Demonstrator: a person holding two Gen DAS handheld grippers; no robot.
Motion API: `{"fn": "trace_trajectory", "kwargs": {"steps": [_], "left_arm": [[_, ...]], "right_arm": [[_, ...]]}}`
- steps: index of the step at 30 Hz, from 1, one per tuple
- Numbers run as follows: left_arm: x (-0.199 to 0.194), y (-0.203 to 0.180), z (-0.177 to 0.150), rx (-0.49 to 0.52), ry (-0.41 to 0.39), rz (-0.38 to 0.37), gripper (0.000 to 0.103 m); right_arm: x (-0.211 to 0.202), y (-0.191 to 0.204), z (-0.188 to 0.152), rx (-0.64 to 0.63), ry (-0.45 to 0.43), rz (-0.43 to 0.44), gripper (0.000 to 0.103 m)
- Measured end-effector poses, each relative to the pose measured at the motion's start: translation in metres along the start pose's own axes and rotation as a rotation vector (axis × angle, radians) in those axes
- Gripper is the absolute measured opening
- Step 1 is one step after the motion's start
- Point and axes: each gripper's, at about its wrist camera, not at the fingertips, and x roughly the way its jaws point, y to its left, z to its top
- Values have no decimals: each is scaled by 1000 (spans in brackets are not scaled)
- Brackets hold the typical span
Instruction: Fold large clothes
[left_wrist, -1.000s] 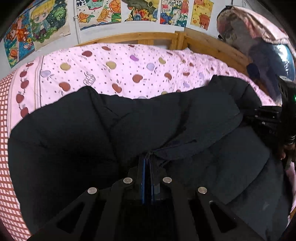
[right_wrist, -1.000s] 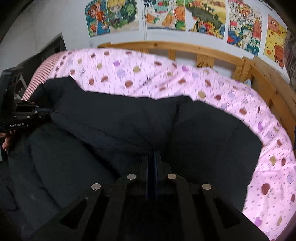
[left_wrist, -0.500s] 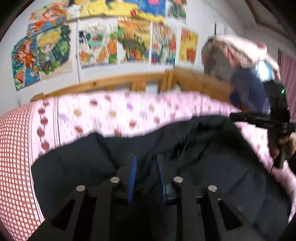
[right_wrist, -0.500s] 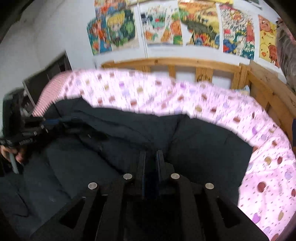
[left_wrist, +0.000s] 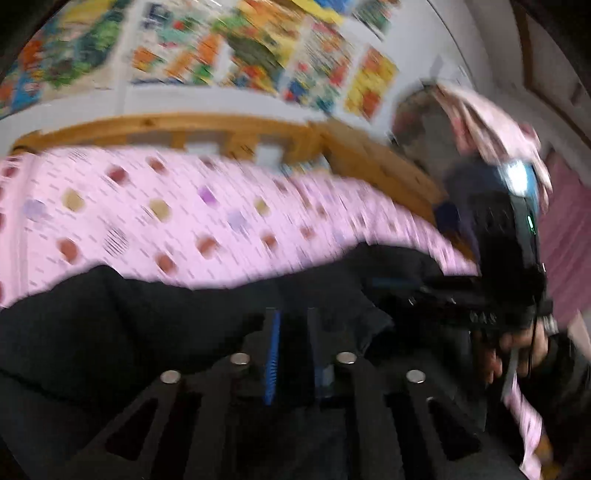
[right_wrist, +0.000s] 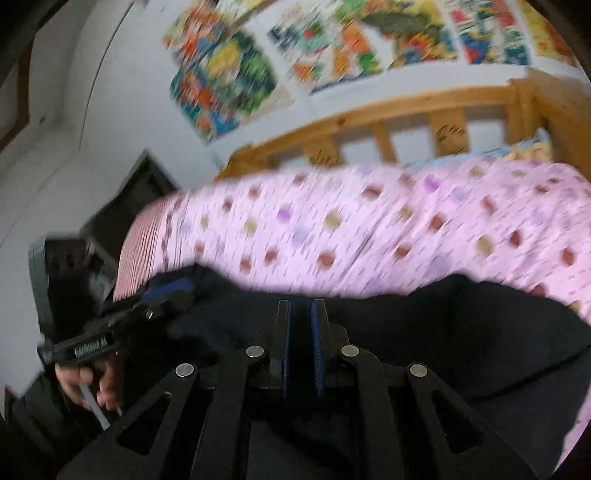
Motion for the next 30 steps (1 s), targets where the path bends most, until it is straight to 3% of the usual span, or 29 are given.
{"fn": "trace_trajectory", "kwargs": {"steps": [4, 9, 15, 18, 21, 27, 30], "left_arm": [[21, -8, -18, 77, 139, 12, 6], [43, -5, -24, 68, 229, 58, 4], [72, -12, -39, 96, 304, 163, 3], [74, -14, -42, 98, 296, 188, 3], [60, -22, -40, 124, 235, 193, 3], [28, -36, -35, 128, 126, 253, 3], [12, -37, -32, 75, 83, 313, 3]], "right_arm": [[18, 6, -24, -93, 141, -33, 10], [39, -5, -35, -86, 264, -31, 7], [72, 1, -57, -160, 338, -121, 2], [86, -2, -67, -146, 341, -139, 0], [87, -1, -74, -136, 305, -144, 0], [53, 21, -76, -191, 170, -169, 2], [38, 31, -75, -186, 114, -186, 3]]}}
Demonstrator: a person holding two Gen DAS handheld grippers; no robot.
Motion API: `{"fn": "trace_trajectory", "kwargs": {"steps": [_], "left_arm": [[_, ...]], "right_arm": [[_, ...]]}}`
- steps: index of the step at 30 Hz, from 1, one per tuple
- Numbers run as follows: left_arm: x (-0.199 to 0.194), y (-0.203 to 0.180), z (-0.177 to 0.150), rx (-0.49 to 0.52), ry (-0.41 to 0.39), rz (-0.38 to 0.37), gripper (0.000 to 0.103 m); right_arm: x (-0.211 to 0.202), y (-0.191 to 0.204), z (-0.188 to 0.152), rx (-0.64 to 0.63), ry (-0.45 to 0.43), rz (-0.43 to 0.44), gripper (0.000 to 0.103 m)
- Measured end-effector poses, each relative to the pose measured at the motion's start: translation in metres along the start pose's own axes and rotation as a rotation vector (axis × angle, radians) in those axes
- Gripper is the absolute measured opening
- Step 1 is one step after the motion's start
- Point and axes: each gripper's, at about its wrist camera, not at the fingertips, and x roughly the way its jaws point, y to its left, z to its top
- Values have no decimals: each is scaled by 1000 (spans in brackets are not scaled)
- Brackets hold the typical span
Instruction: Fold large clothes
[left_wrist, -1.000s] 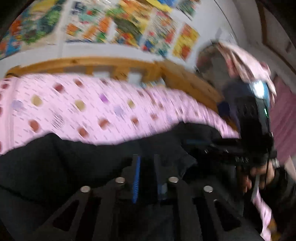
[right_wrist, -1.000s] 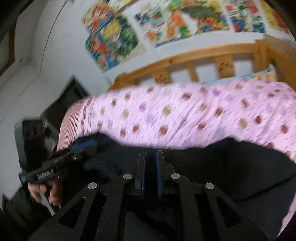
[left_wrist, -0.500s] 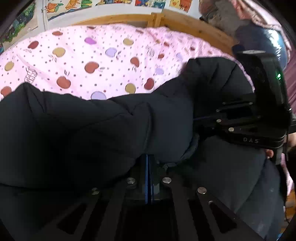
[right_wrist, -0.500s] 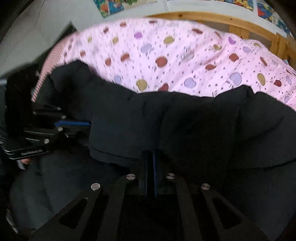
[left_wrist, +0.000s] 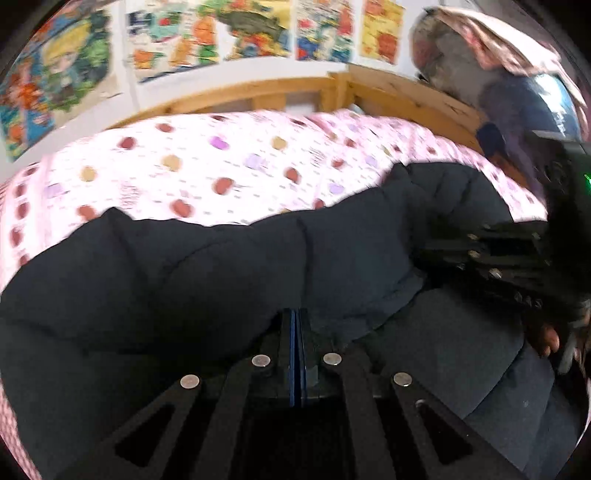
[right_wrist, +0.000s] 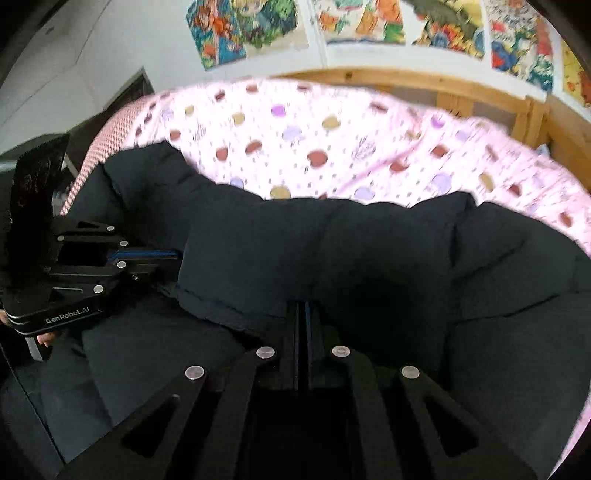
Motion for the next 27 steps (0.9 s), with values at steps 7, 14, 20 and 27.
{"fn": "trace_trajectory", "kwargs": {"steps": [7, 14, 20, 27], "left_arm": [[-35, 12, -6, -93, -63, 51, 17], [-88, 7, -6, -163, -191, 58, 66], [-130, -5, -11, -185, -257, 77, 89], [-178, -18, -29, -220, -331, 92, 102]], "right_arm": [[-44, 4, 1, 1, -77, -75, 4], [-105, -13, -4, 31, -166, -128, 60], [-157, -10, -9, 56, -243, -150, 61], [-204, -1, -25, 69, -302, -161, 84]]}}
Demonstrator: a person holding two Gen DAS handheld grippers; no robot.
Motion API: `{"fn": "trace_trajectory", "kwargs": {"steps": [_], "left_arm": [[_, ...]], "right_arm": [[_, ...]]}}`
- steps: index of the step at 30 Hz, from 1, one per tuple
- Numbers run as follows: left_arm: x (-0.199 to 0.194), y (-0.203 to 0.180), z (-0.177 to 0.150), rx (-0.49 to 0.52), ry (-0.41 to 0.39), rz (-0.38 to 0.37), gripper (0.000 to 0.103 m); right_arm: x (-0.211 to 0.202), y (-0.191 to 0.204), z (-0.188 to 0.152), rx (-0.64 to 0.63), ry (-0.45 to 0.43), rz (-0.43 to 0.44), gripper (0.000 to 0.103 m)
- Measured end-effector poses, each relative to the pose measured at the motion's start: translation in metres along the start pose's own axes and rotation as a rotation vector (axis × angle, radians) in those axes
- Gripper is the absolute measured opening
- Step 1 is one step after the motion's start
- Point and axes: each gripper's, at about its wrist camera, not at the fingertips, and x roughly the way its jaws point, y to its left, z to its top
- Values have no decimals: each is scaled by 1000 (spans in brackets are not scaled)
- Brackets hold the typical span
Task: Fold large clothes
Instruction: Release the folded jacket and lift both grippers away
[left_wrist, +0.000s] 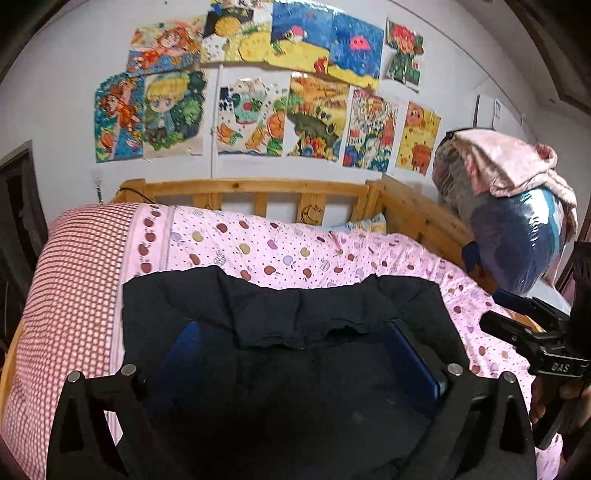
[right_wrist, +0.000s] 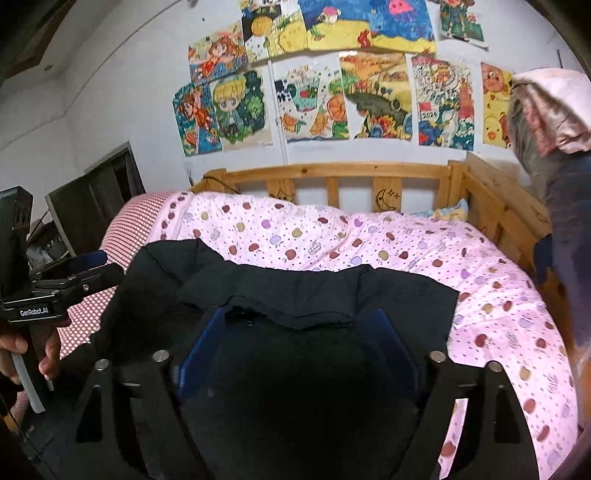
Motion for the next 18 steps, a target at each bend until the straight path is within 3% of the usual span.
{"fn": "trace_trajectory", "kwargs": {"steps": [3, 12, 18], "left_arm": [[-22, -2, -4, -4, -26, 29, 103], [-90, -21, -23, 63, -89, 91, 103], [-122, -32, -40, 71, -87, 82, 103]], "right_arm": [[-21, 3, -3, 1, -22, 2, 92], [-79, 15, -23, 3, -62, 17, 93], [-117, 25, -41, -9, -79, 34, 94]]}}
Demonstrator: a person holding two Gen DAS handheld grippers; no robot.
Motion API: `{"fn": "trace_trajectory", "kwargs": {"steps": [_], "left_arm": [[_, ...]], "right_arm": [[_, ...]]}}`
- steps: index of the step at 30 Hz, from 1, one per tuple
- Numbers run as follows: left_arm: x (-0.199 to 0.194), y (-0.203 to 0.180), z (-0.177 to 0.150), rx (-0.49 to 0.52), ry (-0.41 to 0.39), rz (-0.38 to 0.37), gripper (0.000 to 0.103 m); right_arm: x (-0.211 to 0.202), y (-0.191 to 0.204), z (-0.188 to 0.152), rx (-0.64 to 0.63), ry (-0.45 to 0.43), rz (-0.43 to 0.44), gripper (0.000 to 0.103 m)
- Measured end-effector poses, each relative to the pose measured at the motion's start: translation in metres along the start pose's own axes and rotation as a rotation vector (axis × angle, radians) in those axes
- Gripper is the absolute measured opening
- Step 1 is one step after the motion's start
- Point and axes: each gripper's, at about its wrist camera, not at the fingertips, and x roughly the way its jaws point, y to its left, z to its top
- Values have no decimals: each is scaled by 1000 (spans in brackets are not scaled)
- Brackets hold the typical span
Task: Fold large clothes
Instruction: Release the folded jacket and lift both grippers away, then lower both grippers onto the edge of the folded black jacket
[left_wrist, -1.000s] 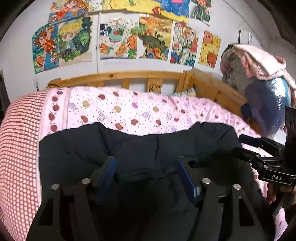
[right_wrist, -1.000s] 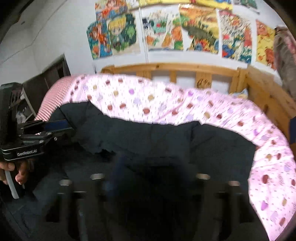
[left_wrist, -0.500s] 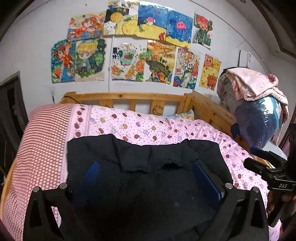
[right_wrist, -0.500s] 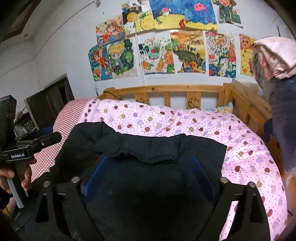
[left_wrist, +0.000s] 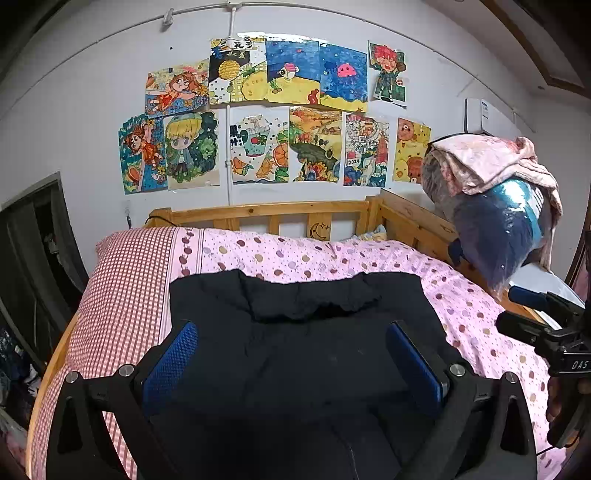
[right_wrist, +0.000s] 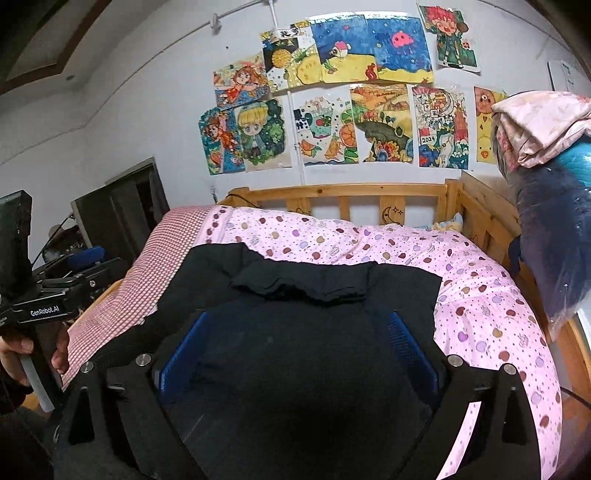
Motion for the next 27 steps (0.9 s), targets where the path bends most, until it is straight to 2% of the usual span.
{"fn": "trace_trajectory", "kwargs": {"steps": [13, 27], "left_arm": [[-57, -4, -40, 46, 22, 7, 103], [-101, 0, -92, 38, 23, -7, 103]], "right_arm": [[-76, 22, -34, -29, -12, 10, 94], [-131, 48, -86, -104, -22, -4, 94]]}}
